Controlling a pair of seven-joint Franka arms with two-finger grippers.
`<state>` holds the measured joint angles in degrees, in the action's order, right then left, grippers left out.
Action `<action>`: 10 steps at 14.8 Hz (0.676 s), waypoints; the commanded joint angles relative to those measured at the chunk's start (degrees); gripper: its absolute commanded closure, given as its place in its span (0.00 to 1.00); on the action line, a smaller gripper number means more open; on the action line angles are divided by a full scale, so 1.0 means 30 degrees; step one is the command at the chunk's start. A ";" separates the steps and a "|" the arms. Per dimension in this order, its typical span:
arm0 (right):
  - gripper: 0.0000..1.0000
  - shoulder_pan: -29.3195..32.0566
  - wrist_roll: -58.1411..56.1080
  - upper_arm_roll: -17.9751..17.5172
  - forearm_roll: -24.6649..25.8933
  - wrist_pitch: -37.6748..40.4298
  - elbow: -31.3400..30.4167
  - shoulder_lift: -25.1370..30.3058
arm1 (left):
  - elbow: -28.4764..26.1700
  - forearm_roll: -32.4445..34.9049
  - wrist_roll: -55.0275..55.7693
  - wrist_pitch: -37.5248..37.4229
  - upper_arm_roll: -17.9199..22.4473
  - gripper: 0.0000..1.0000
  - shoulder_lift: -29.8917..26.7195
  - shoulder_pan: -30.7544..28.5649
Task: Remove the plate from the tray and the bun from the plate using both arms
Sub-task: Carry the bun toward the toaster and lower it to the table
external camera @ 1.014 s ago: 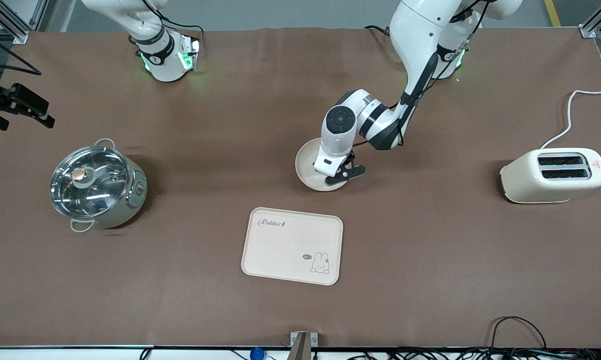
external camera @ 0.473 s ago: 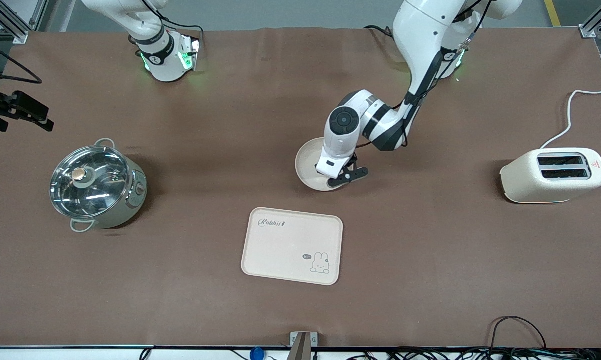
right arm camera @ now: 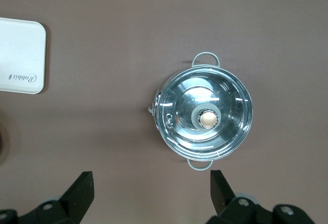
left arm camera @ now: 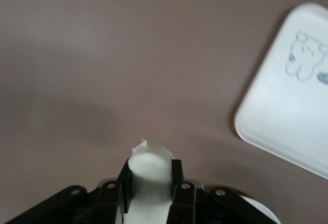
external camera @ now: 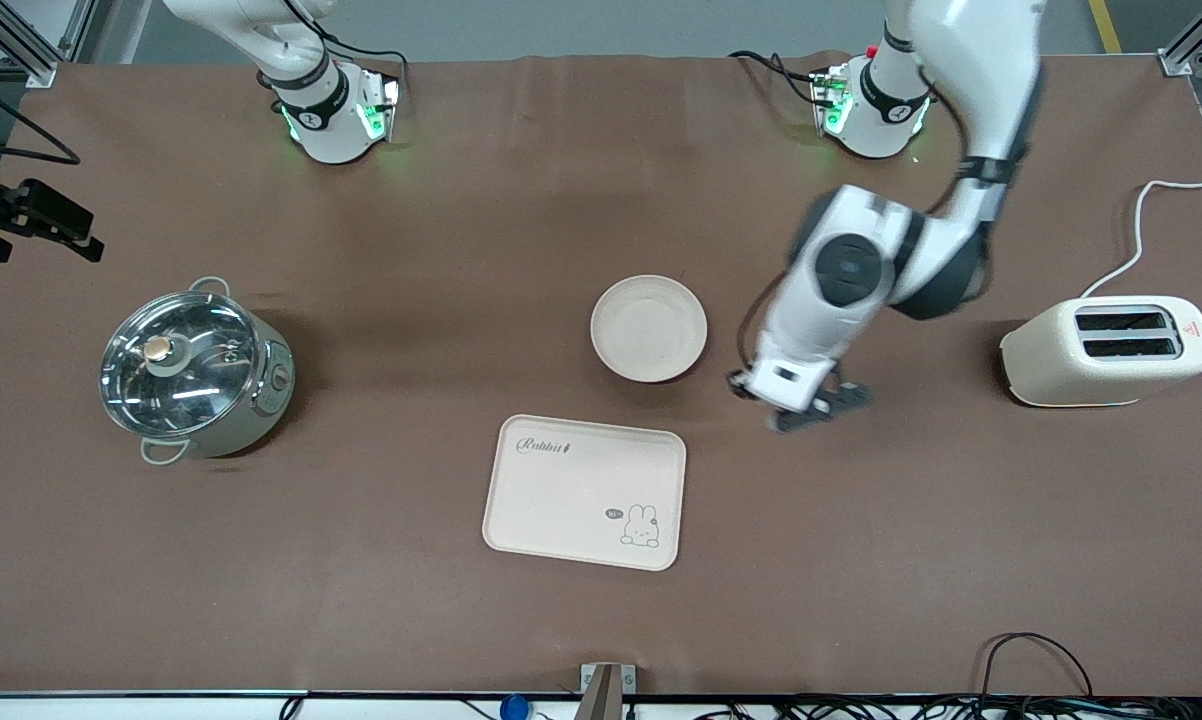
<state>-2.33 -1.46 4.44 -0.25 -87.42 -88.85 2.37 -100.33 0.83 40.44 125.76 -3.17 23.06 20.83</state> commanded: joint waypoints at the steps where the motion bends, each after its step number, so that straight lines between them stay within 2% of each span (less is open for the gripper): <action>1: 0.00 0.0162 0.0224 -0.0192 0.0259 0.0107 0.0143 0.0118 | 0.0893 -0.0453 -0.3187 -0.0349 -0.0146 0.67 0.0893 -0.2071; 4: 0.00 0.0074 0.0224 -0.0192 0.0288 0.0049 0.0377 0.0118 | 0.1657 -0.1153 -0.5626 0.0437 -0.0117 0.67 0.2855 -0.2725; 6: 0.00 0.0103 0.0224 -0.0192 0.0288 -0.0010 0.0377 0.0118 | 0.1599 -0.1069 -0.5746 0.2629 -0.0117 0.63 0.4086 -0.2725; 10: 0.00 0.0074 0.0283 -0.0221 0.0201 0.0136 0.0377 0.0118 | 0.1510 -0.1126 -0.5718 0.3487 -0.0117 0.63 0.4967 -0.2432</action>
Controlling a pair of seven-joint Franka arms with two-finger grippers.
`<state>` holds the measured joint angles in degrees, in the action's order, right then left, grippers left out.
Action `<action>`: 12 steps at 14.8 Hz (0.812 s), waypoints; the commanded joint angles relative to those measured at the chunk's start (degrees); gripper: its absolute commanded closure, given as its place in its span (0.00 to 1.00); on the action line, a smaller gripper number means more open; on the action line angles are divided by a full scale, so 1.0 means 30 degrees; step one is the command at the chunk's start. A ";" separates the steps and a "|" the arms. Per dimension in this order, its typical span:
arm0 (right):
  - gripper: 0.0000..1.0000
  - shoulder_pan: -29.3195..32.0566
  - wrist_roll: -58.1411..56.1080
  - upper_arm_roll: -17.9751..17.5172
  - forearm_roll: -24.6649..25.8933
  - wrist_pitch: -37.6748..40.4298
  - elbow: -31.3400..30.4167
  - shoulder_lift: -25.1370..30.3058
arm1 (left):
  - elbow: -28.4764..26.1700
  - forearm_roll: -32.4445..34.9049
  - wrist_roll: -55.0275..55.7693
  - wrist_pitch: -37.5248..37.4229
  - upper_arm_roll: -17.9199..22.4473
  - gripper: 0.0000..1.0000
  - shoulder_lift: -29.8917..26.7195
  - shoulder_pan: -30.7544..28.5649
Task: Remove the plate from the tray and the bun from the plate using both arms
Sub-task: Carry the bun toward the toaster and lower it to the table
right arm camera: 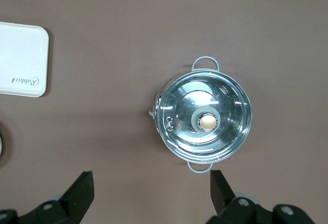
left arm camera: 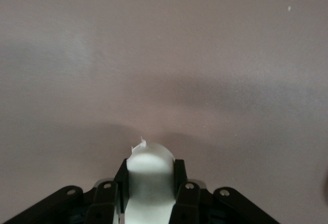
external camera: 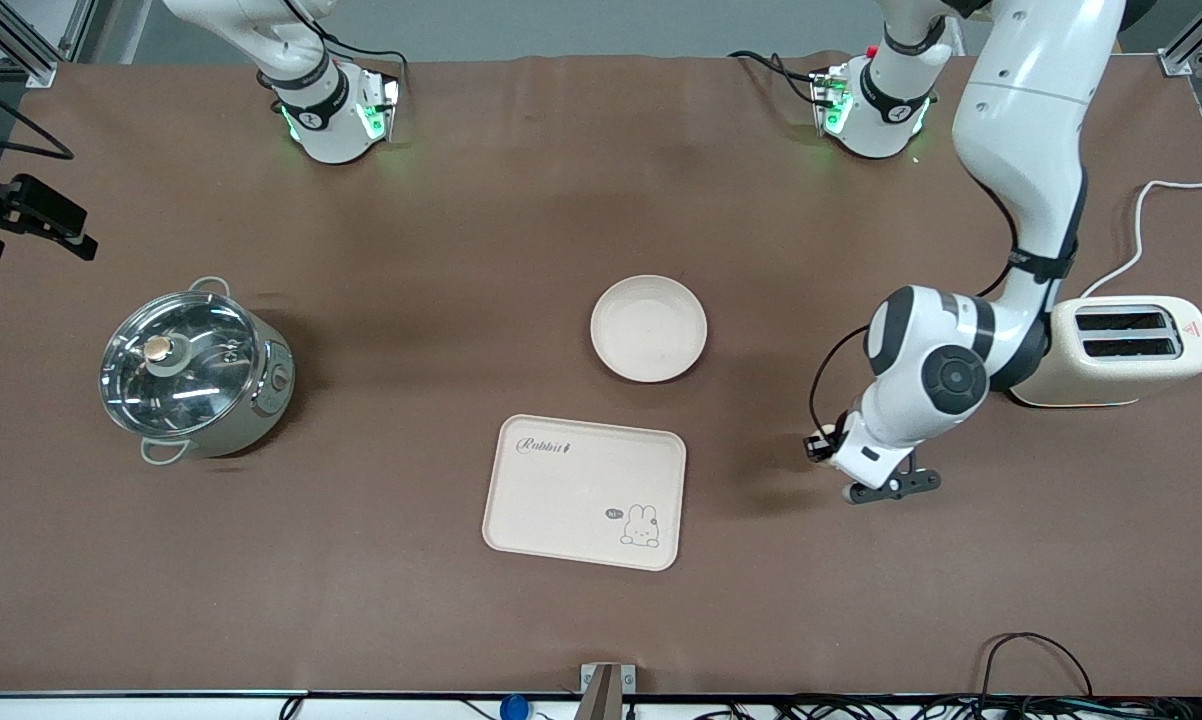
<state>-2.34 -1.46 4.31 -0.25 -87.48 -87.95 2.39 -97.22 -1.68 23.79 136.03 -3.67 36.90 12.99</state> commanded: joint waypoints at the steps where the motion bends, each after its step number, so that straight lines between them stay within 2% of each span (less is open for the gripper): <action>1: 0.00 0.0078 0.0282 -0.0204 0.0200 0.0156 0.0077 0.0112 | 0.0387 -0.0377 -0.0167 0.0590 0.0050 0.63 0.0502 0.0211; 9: 0.00 0.0078 0.0282 -0.0205 0.0083 0.0156 0.0048 0.0112 | -0.0200 -0.0407 -0.0138 0.2031 0.0021 0.62 0.1207 0.0153; 12: 0.00 0.0078 0.0282 -0.0205 0.0083 0.0185 0.0018 0.0112 | -0.0287 -0.0378 -0.0167 0.2089 0.0021 0.46 0.1236 0.0064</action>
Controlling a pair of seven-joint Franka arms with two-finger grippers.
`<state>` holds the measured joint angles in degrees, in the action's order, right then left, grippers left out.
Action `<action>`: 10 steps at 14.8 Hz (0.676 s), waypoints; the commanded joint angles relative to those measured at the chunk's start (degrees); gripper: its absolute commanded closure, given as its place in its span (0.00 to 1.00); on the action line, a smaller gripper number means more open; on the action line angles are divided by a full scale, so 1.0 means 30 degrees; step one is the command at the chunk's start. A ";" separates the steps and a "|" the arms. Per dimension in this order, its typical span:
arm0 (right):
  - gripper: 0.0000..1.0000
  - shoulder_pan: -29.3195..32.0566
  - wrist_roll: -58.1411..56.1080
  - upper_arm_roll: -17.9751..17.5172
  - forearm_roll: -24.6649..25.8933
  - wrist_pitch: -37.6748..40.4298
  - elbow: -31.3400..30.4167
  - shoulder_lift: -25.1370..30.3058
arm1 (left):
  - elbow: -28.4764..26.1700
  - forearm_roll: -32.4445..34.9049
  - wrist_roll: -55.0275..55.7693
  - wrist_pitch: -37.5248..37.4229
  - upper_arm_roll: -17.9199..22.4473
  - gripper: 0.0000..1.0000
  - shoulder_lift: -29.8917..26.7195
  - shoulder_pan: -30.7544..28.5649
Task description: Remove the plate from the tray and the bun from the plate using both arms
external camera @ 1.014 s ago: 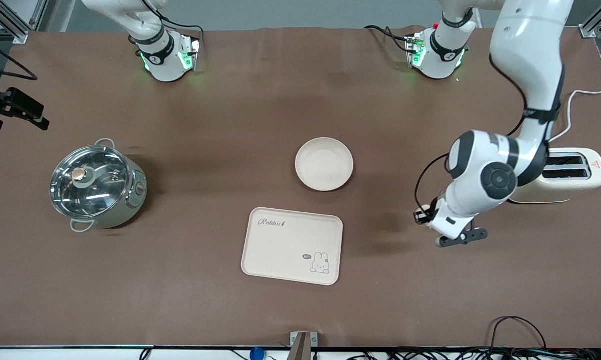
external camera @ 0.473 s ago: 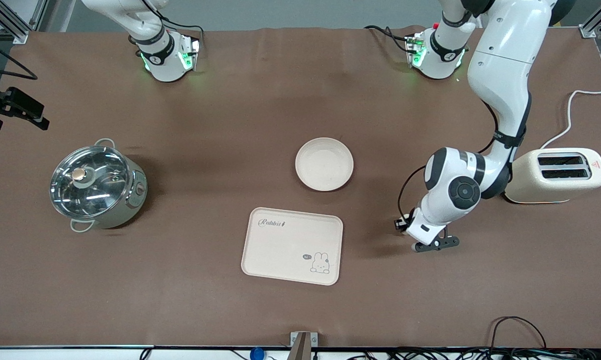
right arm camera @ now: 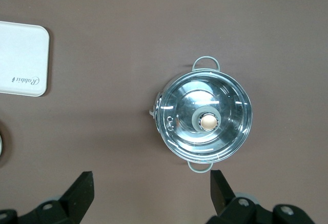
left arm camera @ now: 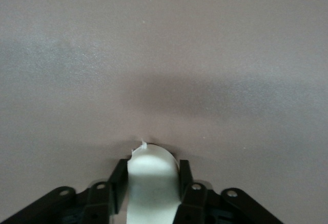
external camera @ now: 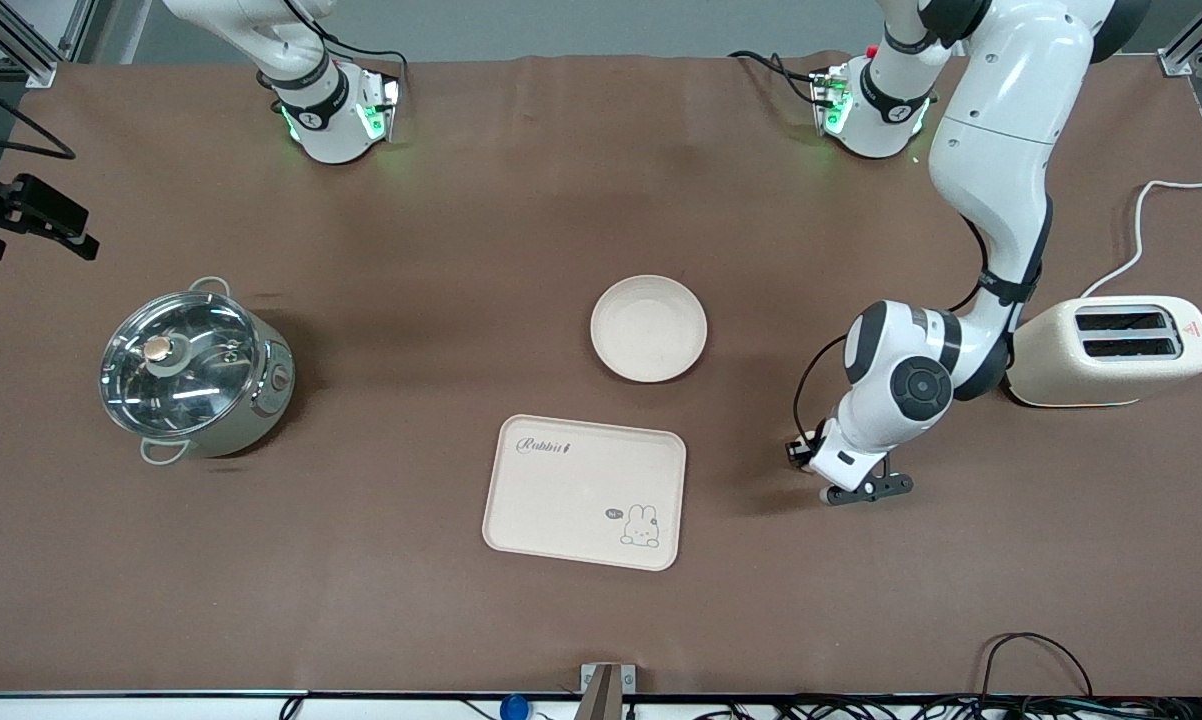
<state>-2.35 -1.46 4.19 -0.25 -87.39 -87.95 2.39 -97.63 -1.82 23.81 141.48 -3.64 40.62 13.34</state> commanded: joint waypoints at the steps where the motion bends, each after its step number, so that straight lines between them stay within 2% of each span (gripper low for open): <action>1: 0.00 0.0080 0.0282 -0.0168 0.0084 0.0156 0.0019 0.0112 | -0.0153 -0.0361 -0.0172 0.0329 0.0013 0.41 0.0054 0.0034; 2: 0.00 0.0080 0.0282 -0.0168 0.0084 0.0156 0.0019 0.0112 | -0.0124 -0.0361 -0.0172 0.0329 0.0013 0.34 0.0084 0.0063; 3: 0.00 0.0080 0.0282 -0.0168 0.0055 0.0156 0.0019 0.0112 | -0.0124 -0.0361 -0.0143 0.0329 0.0013 0.20 0.0055 0.0093; 4: 0.00 0.0080 0.0282 -0.0168 0.0054 0.0185 0.0019 0.0112 | -0.0153 -0.0361 -0.0027 0.0329 0.0013 0.01 -0.0032 -0.0052; 7: 0.00 0.0051 0.0282 -0.0168 0.0054 0.0186 0.0019 0.0112 | -0.0327 -0.0391 0.0238 0.0066 -0.0016 0.00 -0.0762 0.0034; 10: 0.00 0.0080 0.0282 -0.0168 0.0054 0.0215 -0.0011 0.0112 | -0.0592 -0.0361 0.0268 -0.1565 -0.0190 0.00 -0.3098 0.0005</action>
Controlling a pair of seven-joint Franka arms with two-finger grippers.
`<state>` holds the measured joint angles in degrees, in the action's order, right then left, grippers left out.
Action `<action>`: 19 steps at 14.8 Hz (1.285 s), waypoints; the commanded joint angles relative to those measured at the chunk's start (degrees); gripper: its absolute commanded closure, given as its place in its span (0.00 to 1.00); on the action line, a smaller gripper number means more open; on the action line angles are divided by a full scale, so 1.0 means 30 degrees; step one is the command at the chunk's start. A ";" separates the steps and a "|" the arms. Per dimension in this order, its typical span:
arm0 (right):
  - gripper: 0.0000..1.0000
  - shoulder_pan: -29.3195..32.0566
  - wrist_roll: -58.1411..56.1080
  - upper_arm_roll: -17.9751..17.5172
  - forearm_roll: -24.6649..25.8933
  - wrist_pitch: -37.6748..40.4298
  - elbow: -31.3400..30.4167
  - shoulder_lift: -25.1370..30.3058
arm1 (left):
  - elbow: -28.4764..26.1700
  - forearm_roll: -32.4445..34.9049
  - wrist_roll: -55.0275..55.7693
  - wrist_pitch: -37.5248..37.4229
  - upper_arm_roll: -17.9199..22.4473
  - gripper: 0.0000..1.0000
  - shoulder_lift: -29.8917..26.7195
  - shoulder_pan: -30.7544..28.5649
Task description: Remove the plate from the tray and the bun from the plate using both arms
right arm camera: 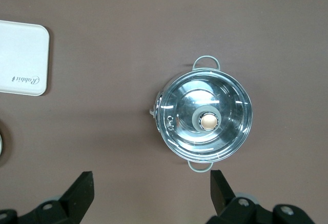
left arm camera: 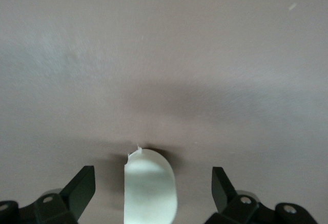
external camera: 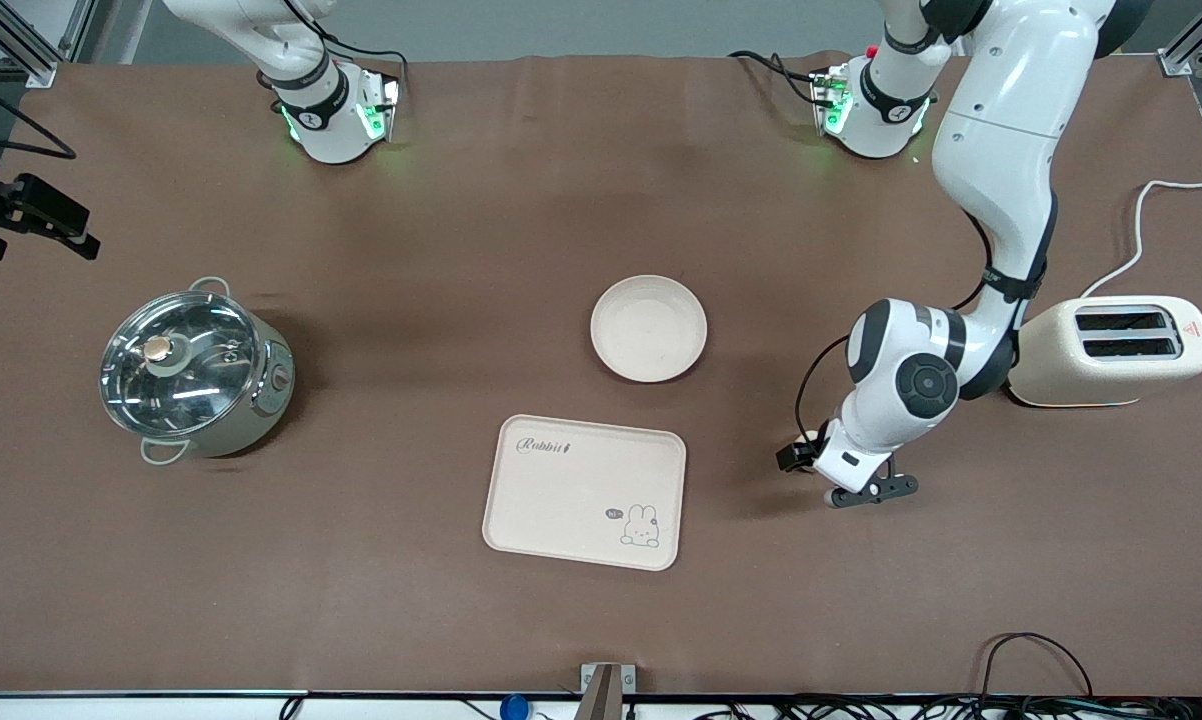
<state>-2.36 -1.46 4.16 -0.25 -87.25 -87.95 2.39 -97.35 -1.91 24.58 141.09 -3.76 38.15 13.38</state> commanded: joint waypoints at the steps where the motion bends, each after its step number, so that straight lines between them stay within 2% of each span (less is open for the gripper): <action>1: 0.00 0.0085 0.0282 -0.0155 0.0055 0.0284 -0.0009 0.0113 | -0.0568 -0.0331 0.0038 -0.2662 -0.0239 0.00 -0.3272 -0.0065; 5: 0.00 0.0056 0.0282 -0.0155 0.0055 0.0285 -0.0009 0.0113 | 0.1127 0.0168 -0.0283 -0.8956 -0.0005 0.00 -0.7697 -0.0852; 6: 0.00 0.0056 0.0282 -0.0184 0.0026 0.0257 -0.0009 0.0113 | 0.1481 -0.0152 -0.0370 -1.0075 -0.0121 0.00 -0.8460 -0.1466; 8: 0.00 0.0056 0.0282 -0.0184 0.0026 0.0286 -0.0009 0.0113 | 0.1979 -0.0157 -0.0284 -1.0613 -0.0239 0.00 -0.9343 -0.1737; 13: 0.00 0.0056 0.0282 -0.0184 0.0026 0.0256 -0.0009 0.0113 | 0.2216 0.2069 -0.0605 -1.1815 -0.0736 0.00 -1.0548 -0.1677; 14: 0.00 0.0056 0.0282 -0.0184 0.0026 0.0256 -0.0009 0.0113 | 0.2768 0.2101 -0.0809 -1.2511 -0.0824 0.00 -1.0635 -0.1880; 16: 0.00 0.0056 0.0282 -0.0184 0.0026 0.0257 -0.0009 0.0113 | 0.4814 0.2071 -0.1626 -1.5872 -0.1495 0.00 -1.0578 -0.2670; 19: 0.00 0.0085 0.0282 -0.0184 0.0026 0.0285 -0.0009 0.0113 | 0.5380 0.2453 -0.2363 -1.6473 -0.1733 0.00 -1.0401 -0.3811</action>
<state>-2.40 -1.46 4.05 -0.27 -86.84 -87.95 2.39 -83.13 4.22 19.20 93.42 -7.77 6.34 4.85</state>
